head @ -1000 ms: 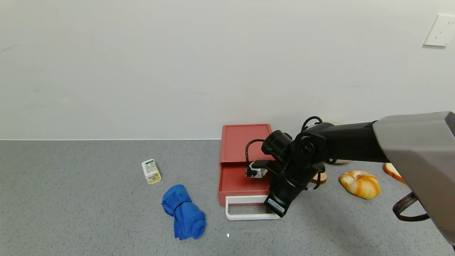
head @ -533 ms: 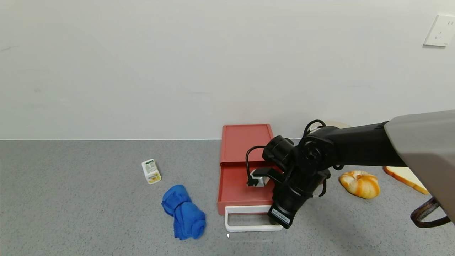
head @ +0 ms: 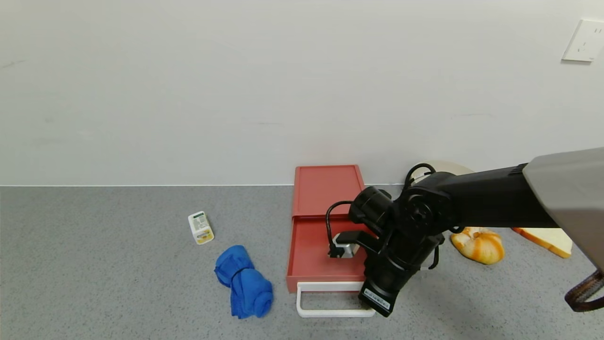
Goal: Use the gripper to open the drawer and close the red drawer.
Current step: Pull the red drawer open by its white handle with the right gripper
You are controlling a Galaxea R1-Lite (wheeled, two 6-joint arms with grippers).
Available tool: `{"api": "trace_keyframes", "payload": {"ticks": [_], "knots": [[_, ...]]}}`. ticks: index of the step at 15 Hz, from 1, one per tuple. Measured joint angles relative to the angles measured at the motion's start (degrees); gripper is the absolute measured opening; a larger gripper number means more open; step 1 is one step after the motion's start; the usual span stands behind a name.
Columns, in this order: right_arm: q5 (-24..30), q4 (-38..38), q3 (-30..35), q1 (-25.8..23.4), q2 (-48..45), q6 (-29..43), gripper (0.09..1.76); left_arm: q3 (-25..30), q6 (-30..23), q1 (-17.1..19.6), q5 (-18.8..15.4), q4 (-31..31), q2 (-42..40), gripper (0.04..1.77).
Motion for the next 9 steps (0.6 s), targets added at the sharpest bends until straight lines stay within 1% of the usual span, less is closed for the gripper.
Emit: {"api": "trace_keyframes", "payload": {"ticks": [5, 9], "knots": [[0.18, 0.56, 2.27, 0.88, -1.85, 0.00, 0.11, 0.00, 0.00, 0.00, 0.00, 0.00, 0.00, 1.72], [0.20, 0.34, 4.96, 1.12, -8.22, -0.11, 0.11, 0.00, 0.00, 0.00, 0.00, 0.02, 0.00, 1.72]]}}
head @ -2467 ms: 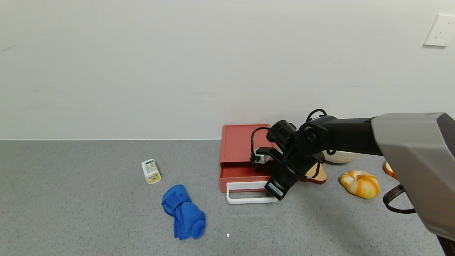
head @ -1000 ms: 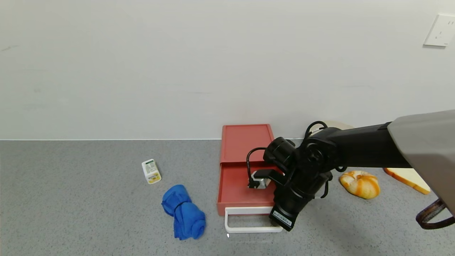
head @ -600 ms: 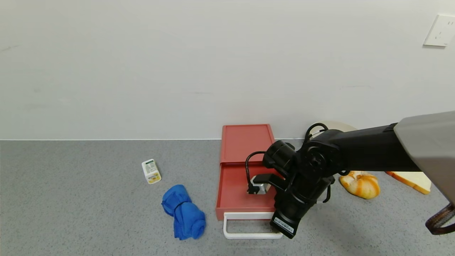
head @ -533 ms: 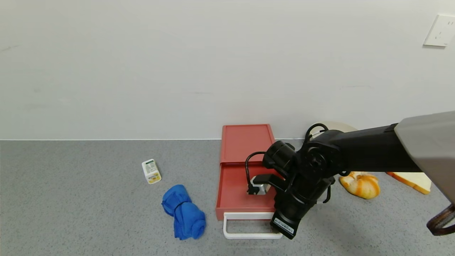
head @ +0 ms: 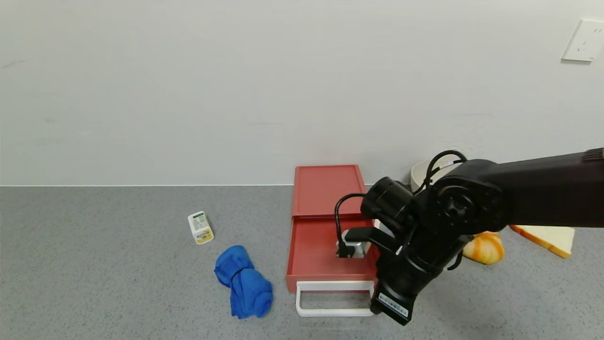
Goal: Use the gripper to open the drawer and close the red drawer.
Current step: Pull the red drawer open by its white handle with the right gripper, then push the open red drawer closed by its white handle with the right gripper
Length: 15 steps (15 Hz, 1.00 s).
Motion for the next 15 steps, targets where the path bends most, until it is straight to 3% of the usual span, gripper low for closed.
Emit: {"api": "trace_keyframes", "payload": {"ticks": [8, 15], "knots": [[-0.28, -1.83, 9.94, -1.49, -25.33, 3.28, 0.11, 0.00, 0.00, 0.00, -0.02, 0.00, 0.00, 1.72], [-0.56, -24.67, 28.92, -6.85, -42.51, 17.36, 0.11, 0.00, 0.00, 0.00, -0.02, 0.00, 0.00, 1.72]]}}
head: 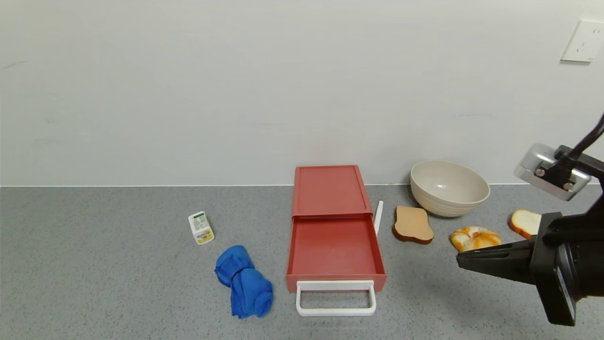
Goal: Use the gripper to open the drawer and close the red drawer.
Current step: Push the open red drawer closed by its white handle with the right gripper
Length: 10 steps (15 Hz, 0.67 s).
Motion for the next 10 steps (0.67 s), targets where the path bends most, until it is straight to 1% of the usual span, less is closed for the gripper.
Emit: {"api": "trace_keyframes", "payload": {"ticks": [2, 3, 5, 10], "knots": [[0.02, -5.49, 3.89, -0.37, -2.38, 4.35, 0.11, 0.00, 0.00, 0.00, 0.00, 0.00, 0.00, 1.72], [0.04, -6.62, 5.33, -0.45, -3.28, 5.40, 0.11, 0.00, 0.00, 0.00, 0.00, 0.00, 0.00, 1.72], [0.11, -6.89, 6.57, -0.54, -4.35, 5.73, 0.11, 0.00, 0.00, 0.00, 0.00, -0.02, 0.00, 1.72], [0.20, -6.92, 7.09, -0.52, -5.29, 5.73, 0.11, 0.00, -0.01, 0.00, 0.02, -0.02, 0.00, 1.72]]}}
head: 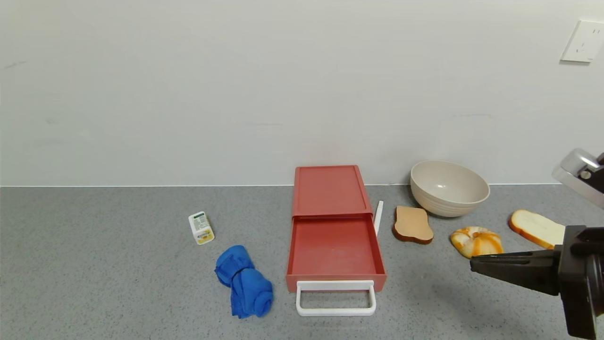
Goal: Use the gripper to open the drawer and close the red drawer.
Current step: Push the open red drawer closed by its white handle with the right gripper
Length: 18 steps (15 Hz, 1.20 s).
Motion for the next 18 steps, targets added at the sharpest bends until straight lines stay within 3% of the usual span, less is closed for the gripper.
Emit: {"api": "trace_keyframes", "payload": {"ticks": [8, 14, 18], "knots": [[-1.24, 0.00, -1.44, 1.07, 0.49, 1.57, 0.11, 0.00, 0.01, 0.00, -0.02, 0.00, 0.00, 1.72], [-14.96, 0.34, -7.51, 11.90, 9.87, 9.92, 0.11, 0.00, 0.01, 0.00, 0.00, 0.00, 0.00, 1.72], [-17.71, 0.44, -10.75, 17.27, 17.80, 13.56, 0.11, 0.00, 0.04, 0.00, -0.02, 0.02, 0.00, 1.72]]}}
